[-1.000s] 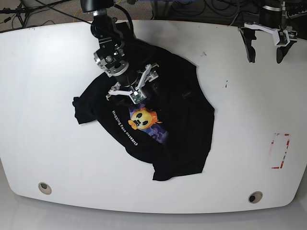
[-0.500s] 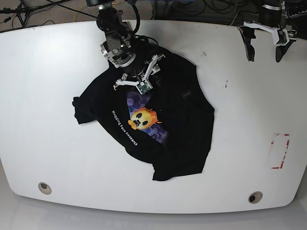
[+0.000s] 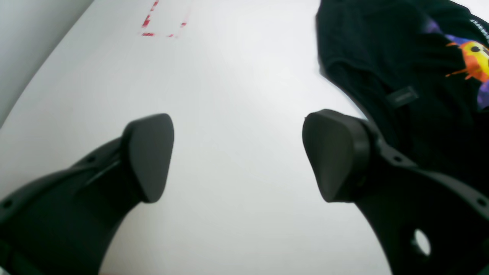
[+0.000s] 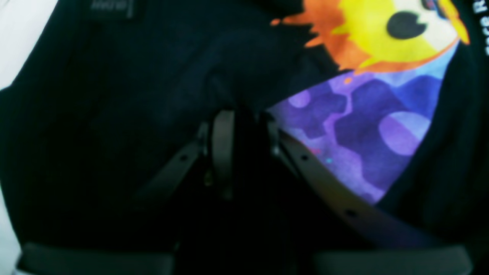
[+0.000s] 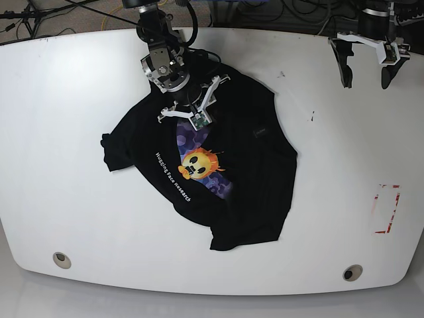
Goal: Fold the T-shirt properly
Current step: 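Grasp the shirt with the right gripper and drag it to spread it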
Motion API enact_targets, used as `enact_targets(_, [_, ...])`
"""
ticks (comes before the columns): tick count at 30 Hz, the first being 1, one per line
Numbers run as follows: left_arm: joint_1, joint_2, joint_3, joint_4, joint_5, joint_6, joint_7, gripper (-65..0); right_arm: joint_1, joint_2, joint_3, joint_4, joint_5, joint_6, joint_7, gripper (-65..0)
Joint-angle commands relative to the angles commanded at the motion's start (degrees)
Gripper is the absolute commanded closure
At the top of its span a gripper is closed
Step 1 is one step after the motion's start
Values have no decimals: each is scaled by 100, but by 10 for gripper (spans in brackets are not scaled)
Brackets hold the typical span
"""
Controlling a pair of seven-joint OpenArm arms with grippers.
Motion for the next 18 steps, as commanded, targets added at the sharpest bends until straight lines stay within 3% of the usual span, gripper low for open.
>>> enact_targets(18, [-411, -48, 33, -58, 29, -18, 167, -529, 238, 35, 184, 35, -77, -7, -41, -64])
